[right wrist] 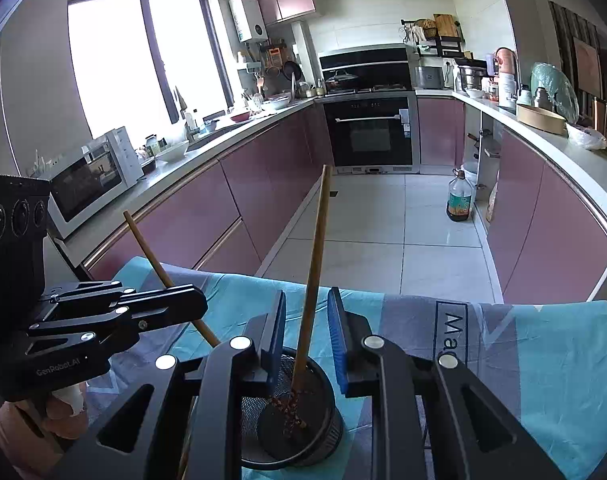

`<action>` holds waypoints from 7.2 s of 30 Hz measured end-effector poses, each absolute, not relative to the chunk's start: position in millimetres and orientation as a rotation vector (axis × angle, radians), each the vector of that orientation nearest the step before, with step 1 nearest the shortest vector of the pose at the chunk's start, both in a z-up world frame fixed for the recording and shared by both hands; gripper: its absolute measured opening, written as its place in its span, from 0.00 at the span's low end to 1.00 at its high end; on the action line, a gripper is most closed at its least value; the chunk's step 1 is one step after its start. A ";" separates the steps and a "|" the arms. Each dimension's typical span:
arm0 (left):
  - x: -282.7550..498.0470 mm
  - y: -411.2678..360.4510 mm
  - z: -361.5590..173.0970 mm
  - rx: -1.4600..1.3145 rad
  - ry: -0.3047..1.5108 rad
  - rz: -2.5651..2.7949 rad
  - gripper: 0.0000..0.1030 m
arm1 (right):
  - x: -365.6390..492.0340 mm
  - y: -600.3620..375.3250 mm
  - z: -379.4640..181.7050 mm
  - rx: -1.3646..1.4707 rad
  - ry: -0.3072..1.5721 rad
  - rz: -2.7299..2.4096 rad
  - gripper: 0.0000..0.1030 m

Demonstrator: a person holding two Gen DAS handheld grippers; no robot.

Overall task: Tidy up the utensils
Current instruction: 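Open the right tool to drop its chopstick into the cup while the left tool releases, then move both tools back down to the remaining chopsticks on the cloth, then grasp another chopstick with the right tool while the left tool grasps one too, then lift both held chopsticks upright and carry them over the mesh cup, then lower the chopsticks into the cup and open the right tool while the left tool opens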

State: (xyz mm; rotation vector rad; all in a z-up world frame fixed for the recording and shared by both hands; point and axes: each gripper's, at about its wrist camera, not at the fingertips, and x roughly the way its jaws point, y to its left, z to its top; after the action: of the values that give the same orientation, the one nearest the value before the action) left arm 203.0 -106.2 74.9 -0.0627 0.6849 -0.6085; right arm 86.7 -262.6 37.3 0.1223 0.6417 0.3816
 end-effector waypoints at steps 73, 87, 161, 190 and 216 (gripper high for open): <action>83.2 10.0 -75.4 0.033 0.933 -0.334 0.10 | 6.1 -175.1 -74.7 -0.083 0.918 0.446 0.06; 86.3 6.6 -78.9 0.053 0.927 -0.308 0.18 | 8.1 -179.8 -74.8 -0.118 0.910 0.409 0.07; 106.8 -32.4 130.2 -0.228 0.453 -0.640 0.07 | 7.8 -292.8 108.2 0.127 0.349 0.463 0.05; 128.2 -56.5 81.4 -0.156 0.713 -0.636 0.07 | 63.7 -278.0 40.5 0.108 0.655 0.441 0.06; 207.3 -81.9 66.7 -0.146 0.732 -0.605 0.12 | 91.0 -254.3 10.7 0.095 0.712 0.469 0.12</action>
State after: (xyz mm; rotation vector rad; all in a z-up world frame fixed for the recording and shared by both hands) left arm 207.3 -81.9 66.7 -0.1461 0.7318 -0.6052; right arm 91.0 -254.3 10.7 0.0949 0.7119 0.4693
